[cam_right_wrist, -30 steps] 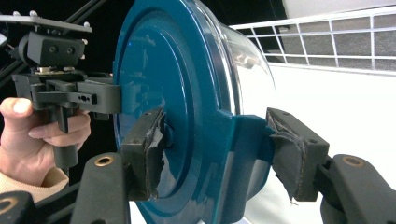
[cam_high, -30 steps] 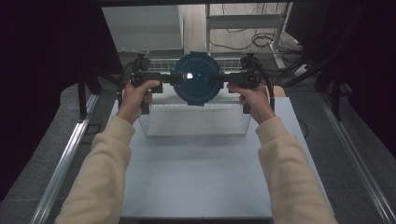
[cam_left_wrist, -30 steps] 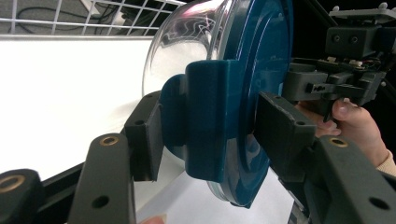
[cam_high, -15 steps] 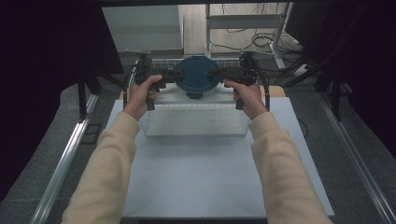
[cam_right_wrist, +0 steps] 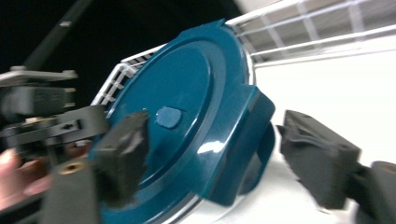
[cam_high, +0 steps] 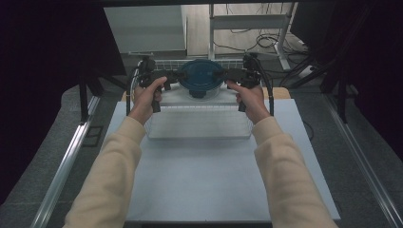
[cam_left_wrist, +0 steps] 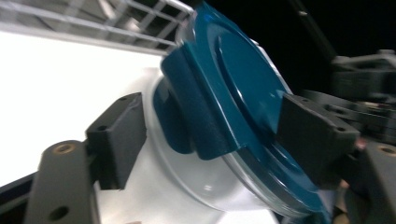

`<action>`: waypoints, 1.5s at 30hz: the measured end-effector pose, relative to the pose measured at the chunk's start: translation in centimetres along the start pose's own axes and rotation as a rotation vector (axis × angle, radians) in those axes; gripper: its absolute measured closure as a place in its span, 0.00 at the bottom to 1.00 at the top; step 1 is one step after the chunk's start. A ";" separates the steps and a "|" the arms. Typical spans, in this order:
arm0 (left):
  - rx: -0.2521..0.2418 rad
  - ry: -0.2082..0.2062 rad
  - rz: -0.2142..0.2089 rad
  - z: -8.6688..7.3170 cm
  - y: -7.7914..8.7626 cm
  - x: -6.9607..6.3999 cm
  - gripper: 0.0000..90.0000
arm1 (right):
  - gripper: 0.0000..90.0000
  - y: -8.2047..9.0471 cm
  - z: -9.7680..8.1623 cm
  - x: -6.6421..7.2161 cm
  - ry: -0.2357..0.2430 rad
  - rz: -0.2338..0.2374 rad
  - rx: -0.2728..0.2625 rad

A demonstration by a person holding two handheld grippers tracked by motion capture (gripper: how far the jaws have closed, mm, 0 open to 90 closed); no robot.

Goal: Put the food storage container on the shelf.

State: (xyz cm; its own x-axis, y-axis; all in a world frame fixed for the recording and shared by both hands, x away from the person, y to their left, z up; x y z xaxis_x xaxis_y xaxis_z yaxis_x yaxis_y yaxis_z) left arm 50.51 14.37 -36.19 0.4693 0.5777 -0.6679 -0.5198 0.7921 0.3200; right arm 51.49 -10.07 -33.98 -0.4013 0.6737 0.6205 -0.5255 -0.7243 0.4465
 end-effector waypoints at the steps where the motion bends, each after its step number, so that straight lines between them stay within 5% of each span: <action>1: -0.036 -0.038 0.046 0.0 0.7 -0.2 0.24 | 0.21 0.4 -0.1 0.4 0.018 -0.020 -0.015; 4: -0.061 -0.062 0.052 -0.4 1.6 -0.5 0.23 | 0.17 1.2 -0.5 1.2 0.065 -0.035 -0.027; 5: -0.080 -0.103 0.067 -1.2 2.9 -0.9 0.24 | 0.14 2.3 -1.1 1.9 0.148 -0.058 -0.028; 7: -0.087 -0.138 0.077 -1.7 3.7 -1.1 0.24 | 0.13 2.7 -1.4 2.1 0.185 -0.066 -0.029; 9: -0.090 -0.195 0.085 -3.2 5.5 -1.6 0.24 | 0.13 4.5 -2.9 2.4 0.331 -0.116 -0.023; 13: -0.081 -0.257 0.136 -5.7 7.6 -2.1 0.25 | 0.14 6.3 -5.0 2.1 0.413 -0.104 -0.031; 20: -0.054 -0.365 0.177 -10.6 9.8 -3.0 0.25 | 0.18 8.8 -10.0 0.7 0.476 -0.080 -0.034; 22: -0.029 -0.398 0.173 -13.1 10.2 -3.2 0.25 | 0.18 9.9 -11.9 0.1 0.506 -0.087 -0.045; 26: 0.010 -0.424 0.175 -15.8 10.2 -3.1 0.25 | 0.20 11.0 -13.7 -0.6 0.521 -0.092 -0.056; 29: 0.066 -0.444 0.183 -19.4 10.0 -2.5 0.26 | 0.21 11.8 -16.5 -1.8 0.530 -0.088 -0.047; 36: 0.113 -0.408 0.200 -23.5 9.7 -0.8 0.26 | 0.21 12.4 -20.1 -4.4 0.514 -0.104 -0.018; 39: 0.158 -0.406 0.238 -25.6 9.5 0.4 0.26 | 0.22 12.1 -22.8 -7.1 0.510 -0.140 0.029; 45: 0.178 -0.400 0.282 -26.7 9.5 1.5 0.26 | 0.22 11.1 -24.3 -8.5 0.490 -0.156 0.081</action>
State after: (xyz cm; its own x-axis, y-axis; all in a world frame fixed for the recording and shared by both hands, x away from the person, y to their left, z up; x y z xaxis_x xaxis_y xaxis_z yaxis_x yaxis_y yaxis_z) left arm 27.19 17.51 -52.12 0.5824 0.7763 -0.2410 -0.5526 0.5956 0.5830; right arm 30.88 -20.28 -50.00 -0.6370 0.7504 0.1764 -0.5555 -0.6055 0.5699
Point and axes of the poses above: each handheld gripper's, and its own axes: y roughly backward along the jaws, z roughly out of its top, x roughly to its left, the point moved 5 cm from there along -y, roughly forward along the jaws, and after that the axes turned 2 degrees about -y, right-handed, at the moved point
